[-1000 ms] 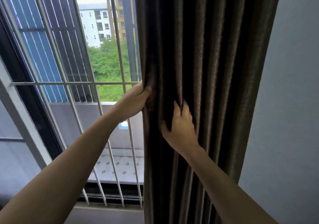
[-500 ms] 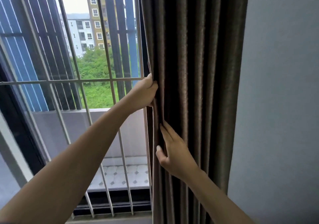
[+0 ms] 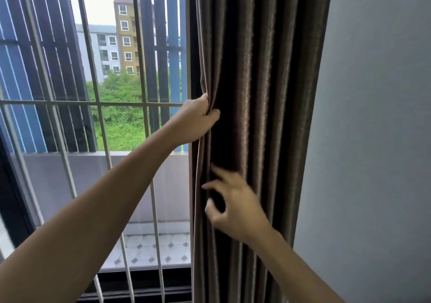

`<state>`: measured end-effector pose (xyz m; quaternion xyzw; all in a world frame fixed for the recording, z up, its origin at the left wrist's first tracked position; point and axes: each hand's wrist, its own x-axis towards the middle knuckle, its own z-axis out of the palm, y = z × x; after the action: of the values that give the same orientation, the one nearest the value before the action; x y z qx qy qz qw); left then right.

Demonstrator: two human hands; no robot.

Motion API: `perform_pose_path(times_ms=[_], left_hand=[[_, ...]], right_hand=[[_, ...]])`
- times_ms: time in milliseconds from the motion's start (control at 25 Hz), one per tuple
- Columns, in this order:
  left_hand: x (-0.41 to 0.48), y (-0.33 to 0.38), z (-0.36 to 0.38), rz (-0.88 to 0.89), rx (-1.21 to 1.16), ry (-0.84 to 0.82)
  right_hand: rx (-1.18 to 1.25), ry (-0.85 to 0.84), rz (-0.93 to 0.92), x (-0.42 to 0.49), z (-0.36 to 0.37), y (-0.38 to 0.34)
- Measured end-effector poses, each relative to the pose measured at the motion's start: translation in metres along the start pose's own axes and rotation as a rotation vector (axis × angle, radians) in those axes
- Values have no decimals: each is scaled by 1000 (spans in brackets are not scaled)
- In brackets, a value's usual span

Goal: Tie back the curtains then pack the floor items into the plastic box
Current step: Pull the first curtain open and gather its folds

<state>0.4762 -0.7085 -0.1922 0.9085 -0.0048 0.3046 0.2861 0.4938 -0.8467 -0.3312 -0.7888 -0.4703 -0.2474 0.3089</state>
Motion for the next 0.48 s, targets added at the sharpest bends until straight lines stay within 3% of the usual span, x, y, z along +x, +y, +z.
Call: perform_pose_path(times_ms=[80,120,280,480], left_hand=[[-1,-7,3,-10,-5,34],[-1,-10,5,-12,-56,33],[-1,-21,13,27,-298,46],[0,-21,19,-13,-287,5]], right_hand=[[10,303,47,16,-16,7],[19,353,85,28,-27,8],[-12,158,145,71,-44,11],[123,-109,119,8,2,13]])
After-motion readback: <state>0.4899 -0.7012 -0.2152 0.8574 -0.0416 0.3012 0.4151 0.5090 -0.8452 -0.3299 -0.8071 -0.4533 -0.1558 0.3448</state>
